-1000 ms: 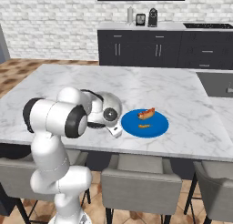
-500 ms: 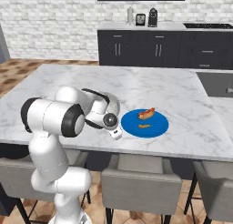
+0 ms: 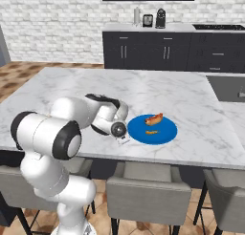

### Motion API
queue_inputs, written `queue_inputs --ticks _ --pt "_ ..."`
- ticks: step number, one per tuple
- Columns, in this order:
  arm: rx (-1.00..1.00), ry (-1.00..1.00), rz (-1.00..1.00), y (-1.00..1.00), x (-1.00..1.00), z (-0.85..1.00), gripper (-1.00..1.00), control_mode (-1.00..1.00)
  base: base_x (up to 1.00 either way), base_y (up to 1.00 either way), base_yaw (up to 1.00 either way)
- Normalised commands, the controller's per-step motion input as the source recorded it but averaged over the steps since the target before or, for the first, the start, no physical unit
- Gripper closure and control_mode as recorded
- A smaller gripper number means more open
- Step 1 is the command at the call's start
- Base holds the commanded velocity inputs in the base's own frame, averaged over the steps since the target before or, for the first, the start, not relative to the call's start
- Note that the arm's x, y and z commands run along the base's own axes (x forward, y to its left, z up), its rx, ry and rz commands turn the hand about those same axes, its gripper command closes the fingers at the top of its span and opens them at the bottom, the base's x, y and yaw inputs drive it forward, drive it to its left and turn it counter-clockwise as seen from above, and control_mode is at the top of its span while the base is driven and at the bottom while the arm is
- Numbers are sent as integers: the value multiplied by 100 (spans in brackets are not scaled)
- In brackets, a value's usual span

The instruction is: Take the smaller bowl and place it next to the appetizer plate on the dining counter , and place the larger bowl next to the plate with cooked food.

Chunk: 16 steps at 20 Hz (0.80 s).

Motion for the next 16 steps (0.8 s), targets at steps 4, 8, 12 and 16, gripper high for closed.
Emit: queue_inputs --ticks 4,8,12,16 --pt "2 0 0 0 -73 72 -100 -100 0 0 0" --pt "0 7 7 12 -96 66 -100 -100 0 0 0" --pt "-7 20 22 3 -91 88 -100 -100 0 0 0" --pt "-10 10 22 -3 -79 100 -100 -100 0 0 0"
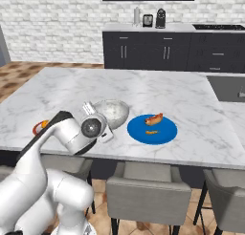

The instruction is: Take the smaller bowl and place it next to the appetizer plate on the dining counter , and place the larger bowl next to the plate with cooked food.

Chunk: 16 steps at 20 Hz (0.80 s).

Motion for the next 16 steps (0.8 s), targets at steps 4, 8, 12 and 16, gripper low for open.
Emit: queue_inputs --ticks 4,8,12,16 --pt "-11 18 24 -4 -76 100 -100 -100 0 0 0" --pt "-15 17 25 10 -99 76 -100 -100 0 0 0" --pt "-4 0 9 45 -85 1 -100 -100 0 0 0" --pt "-9 -9 0 32 -45 0 -100 -100 0 0 0"
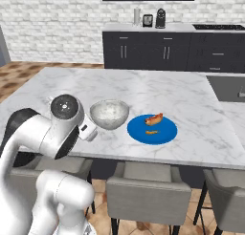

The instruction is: Take the smaller bowl and place it next to the appetizer plate on the dining counter , and place the larger bowl next to the plate with cooked food.

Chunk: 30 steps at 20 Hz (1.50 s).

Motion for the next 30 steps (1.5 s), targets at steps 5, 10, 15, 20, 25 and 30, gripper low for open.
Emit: queue_inputs --ticks 5,10,15,20,25,30 --pt "-11 -22 0 34 -52 2 -100 -100 0 0 0" --pt "-6 -13 2 16 -45 4 -100 100 -33 10 2" --pt "0 0 0 0 0 0 -100 100 -93 76 7" --pt "0 0 0 0 0 0 -100 100 -92 100 16" --pt "0 0 0 0 0 0 -100 100 -19 100 2" --pt "0 0 0 0 0 0 -100 100 24 100 0"
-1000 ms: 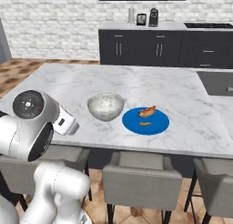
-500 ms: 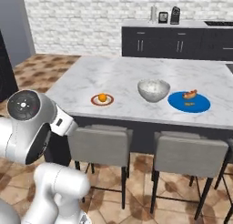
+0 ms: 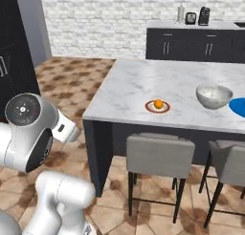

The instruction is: Take the smaller bowl and place it next to the appetizer plate on the dining counter , and place the larger bowl next to the plate with cooked food.

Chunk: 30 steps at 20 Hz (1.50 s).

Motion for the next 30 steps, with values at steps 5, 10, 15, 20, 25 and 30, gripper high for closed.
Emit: queue_inputs --ticks 5,10,15,20,25,30 --pt "0 0 0 0 0 0 -100 100 19 100 0" --pt "0 0 0 0 0 0 -100 100 20 100 0" --pt "0 0 0 0 0 0 -100 100 86 100 -5" --pt "0 0 0 0 0 0 -100 100 100 100 -6" --pt "0 0 0 0 0 0 -100 100 100 100 -4" --pt "0 0 0 0 0 0 -100 100 100 52 0"
